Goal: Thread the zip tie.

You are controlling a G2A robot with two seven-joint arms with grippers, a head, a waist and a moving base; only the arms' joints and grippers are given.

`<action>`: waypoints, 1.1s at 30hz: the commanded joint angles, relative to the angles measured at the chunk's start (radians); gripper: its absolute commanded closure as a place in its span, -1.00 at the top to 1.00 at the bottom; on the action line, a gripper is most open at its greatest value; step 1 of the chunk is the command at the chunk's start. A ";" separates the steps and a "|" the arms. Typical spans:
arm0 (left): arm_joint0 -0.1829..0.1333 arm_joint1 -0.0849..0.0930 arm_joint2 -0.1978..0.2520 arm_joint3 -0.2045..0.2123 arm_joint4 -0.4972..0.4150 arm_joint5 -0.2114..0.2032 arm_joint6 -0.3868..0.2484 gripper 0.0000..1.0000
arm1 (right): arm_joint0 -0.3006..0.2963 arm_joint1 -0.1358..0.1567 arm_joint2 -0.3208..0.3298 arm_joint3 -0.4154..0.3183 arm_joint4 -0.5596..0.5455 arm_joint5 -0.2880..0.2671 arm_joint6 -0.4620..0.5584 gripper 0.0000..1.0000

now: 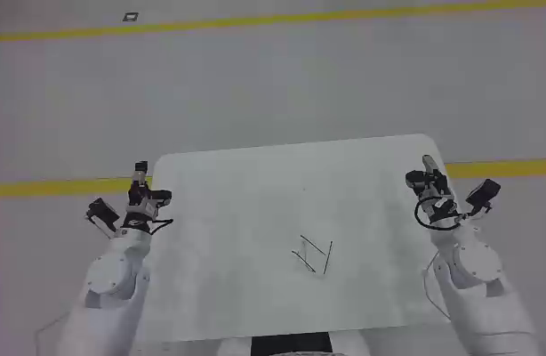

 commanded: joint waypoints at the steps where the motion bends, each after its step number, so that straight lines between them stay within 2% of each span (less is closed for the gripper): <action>1: -0.002 0.000 0.002 -0.004 0.001 -0.002 -0.004 1.00 | 0.000 0.000 0.000 0.000 0.000 0.000 0.000 1.00; 5: -0.008 -0.002 0.013 -0.010 -0.007 -0.009 -0.048 1.00 | 0.000 0.000 0.000 0.000 0.000 0.000 0.000 1.00; 8: 0.001 -0.001 0.026 -0.021 0.009 -0.008 -0.095 1.00 | 0.000 0.000 0.000 0.000 0.000 0.000 0.000 1.00; 11: 0.015 0.003 0.035 -0.028 0.039 0.003 -0.173 1.00 | 0.000 0.000 0.000 0.000 0.000 0.000 0.000 1.00; 13: 0.021 0.009 0.039 -0.035 0.095 0.014 -0.247 1.00 | 0.000 0.000 0.000 0.000 0.000 0.000 0.000 1.00; 27: 0.021 0.010 0.038 -0.036 0.106 0.011 -0.255 1.00 | 0.000 0.000 0.000 0.000 0.000 0.000 0.000 1.00; 29: 0.025 0.012 0.073 -0.041 0.121 0.016 -0.338 1.00 | 0.000 0.000 0.000 0.000 0.000 0.000 0.000 1.00; 33: 0.000 0.019 0.116 -0.006 0.194 0.030 -0.465 1.00 | 0.000 0.000 0.000 0.000 0.000 0.000 0.000 1.00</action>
